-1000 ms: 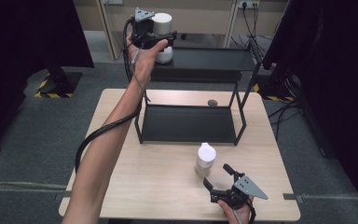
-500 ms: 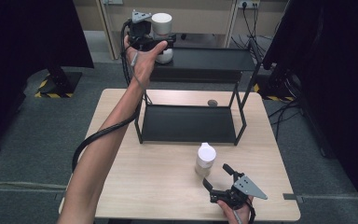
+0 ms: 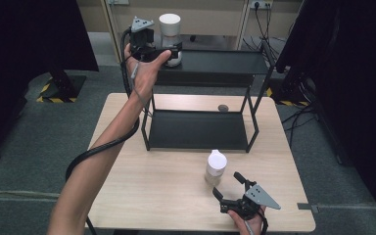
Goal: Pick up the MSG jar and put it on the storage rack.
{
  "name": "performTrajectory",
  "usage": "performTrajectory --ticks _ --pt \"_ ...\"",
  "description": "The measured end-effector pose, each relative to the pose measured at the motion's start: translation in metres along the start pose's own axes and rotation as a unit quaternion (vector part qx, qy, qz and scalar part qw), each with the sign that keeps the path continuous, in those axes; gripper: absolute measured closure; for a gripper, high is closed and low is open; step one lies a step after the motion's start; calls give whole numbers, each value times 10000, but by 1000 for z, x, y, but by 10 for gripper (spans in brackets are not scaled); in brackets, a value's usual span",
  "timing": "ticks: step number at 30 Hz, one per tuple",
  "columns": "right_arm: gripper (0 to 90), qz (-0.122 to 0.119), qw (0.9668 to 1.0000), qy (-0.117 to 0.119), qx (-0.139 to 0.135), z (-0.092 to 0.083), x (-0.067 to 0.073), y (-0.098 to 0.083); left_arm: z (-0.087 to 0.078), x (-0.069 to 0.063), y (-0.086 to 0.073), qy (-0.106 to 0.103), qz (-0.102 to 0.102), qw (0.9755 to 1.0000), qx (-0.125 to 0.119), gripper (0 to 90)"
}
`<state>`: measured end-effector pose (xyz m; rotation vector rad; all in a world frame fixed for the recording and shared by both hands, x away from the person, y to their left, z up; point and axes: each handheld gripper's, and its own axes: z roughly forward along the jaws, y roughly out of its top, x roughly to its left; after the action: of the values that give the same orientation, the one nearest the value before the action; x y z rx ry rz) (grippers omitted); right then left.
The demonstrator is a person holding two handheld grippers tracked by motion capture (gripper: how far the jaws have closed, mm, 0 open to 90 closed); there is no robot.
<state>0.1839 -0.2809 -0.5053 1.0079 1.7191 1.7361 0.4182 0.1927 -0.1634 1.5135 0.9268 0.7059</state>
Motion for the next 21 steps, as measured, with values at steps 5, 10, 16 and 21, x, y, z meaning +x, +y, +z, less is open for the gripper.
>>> performTrajectory --ticks 5,10,16,21 --pt "4 -9 10000 -19 2 0 0 0 -13 -2 -6 -135 73 9999 -41 1" --pt "4 -15 10000 -18 17 0 1 0 -28 -1 -13 -262 54 9996 -98 6" --pt "4 -16 10000 -13 17 0 1 0 -45 10 -22 -426 -113 9986 -298 7" --pt "4 -23 10000 -12 19 1 1 0 -54 15 -29 -505 -69 9983 -286 8"
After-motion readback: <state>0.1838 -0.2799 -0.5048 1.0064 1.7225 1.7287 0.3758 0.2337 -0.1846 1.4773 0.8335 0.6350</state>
